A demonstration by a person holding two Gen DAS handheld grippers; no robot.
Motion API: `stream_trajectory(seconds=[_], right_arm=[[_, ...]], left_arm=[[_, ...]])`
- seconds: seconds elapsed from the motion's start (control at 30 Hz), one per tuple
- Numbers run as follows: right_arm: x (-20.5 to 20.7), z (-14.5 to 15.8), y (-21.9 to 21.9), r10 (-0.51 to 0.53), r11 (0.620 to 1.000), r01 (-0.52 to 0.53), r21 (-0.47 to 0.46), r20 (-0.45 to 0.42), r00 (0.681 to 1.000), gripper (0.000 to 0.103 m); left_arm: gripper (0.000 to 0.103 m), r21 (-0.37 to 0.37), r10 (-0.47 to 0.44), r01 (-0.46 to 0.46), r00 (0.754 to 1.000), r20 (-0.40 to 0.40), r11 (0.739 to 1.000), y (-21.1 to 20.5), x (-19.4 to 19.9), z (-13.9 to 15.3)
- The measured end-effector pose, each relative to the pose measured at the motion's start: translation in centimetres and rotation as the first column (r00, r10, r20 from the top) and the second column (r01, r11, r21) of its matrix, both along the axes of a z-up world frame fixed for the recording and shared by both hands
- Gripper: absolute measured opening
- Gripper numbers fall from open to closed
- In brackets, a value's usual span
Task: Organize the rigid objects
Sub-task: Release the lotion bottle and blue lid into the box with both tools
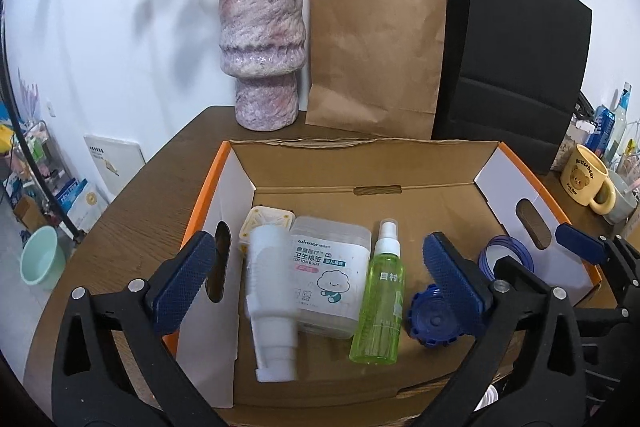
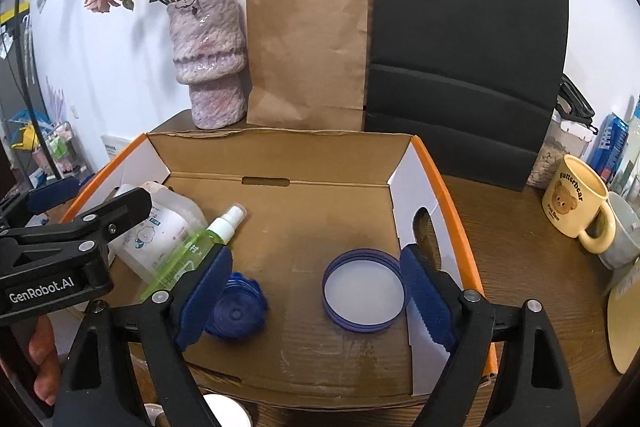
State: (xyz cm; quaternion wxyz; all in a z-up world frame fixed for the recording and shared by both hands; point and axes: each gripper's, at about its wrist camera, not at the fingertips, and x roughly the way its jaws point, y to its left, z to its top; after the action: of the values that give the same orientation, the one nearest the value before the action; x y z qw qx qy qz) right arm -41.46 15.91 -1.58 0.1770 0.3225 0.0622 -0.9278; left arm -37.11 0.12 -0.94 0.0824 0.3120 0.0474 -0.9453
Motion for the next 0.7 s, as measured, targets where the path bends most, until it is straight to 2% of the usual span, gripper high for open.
stream_trajectory(seconds=[0.7], right_arm=[[0.67, 0.23, 0.38, -0.002, 0.999, 0.002, -0.033, -0.012, 1.0, 0.09]], left_arm=[[0.103, 0.006, 0.006, -0.006, 1.0, -0.011, 1.0, -0.08, 0.68, 0.31]])
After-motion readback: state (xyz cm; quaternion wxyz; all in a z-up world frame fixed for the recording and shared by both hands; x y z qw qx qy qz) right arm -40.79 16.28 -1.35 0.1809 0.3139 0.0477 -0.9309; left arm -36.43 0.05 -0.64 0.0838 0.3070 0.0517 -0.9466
